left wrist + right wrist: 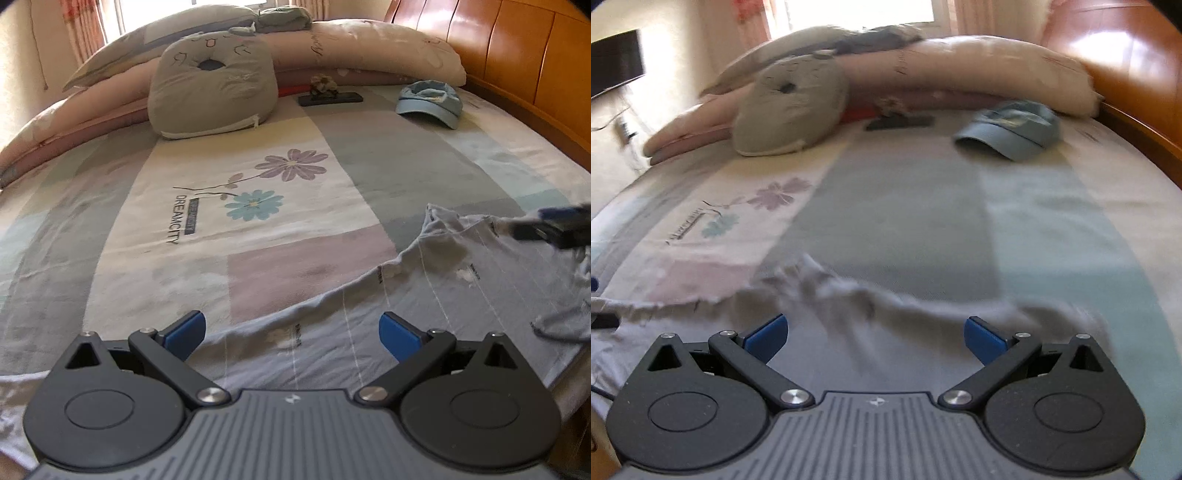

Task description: Fold clothes

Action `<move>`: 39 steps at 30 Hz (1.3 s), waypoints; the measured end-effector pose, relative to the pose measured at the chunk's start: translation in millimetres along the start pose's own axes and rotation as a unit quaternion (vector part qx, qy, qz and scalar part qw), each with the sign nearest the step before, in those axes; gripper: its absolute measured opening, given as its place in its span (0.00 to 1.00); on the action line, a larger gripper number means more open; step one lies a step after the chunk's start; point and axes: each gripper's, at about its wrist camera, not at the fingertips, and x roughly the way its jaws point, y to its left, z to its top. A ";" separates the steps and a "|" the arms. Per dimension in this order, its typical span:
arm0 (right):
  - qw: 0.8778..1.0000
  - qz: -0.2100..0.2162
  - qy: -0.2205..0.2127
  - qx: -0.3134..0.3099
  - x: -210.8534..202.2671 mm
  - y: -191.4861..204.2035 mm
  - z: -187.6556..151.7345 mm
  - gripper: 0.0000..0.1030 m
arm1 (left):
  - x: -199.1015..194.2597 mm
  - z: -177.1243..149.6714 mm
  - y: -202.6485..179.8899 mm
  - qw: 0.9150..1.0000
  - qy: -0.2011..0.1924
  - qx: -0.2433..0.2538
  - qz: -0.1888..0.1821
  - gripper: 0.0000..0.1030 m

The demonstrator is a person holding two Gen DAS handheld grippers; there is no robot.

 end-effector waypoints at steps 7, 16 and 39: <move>0.999 -0.028 0.017 -0.007 34.4 -24.4 -3.5 1.00 | -12.3 -20.3 15.2 0.998 0.022 -0.026 0.046 0.97; 1.000 -0.022 -0.007 -0.015 18.6 6.8 13.8 1.00 | -6.3 -18.4 20.9 0.999 0.007 -0.033 0.028 0.97; 0.984 -0.068 0.042 -0.157 73.8 133.8 17.1 1.00 | -17.0 -71.6 107.7 0.993 0.005 -0.115 0.025 0.97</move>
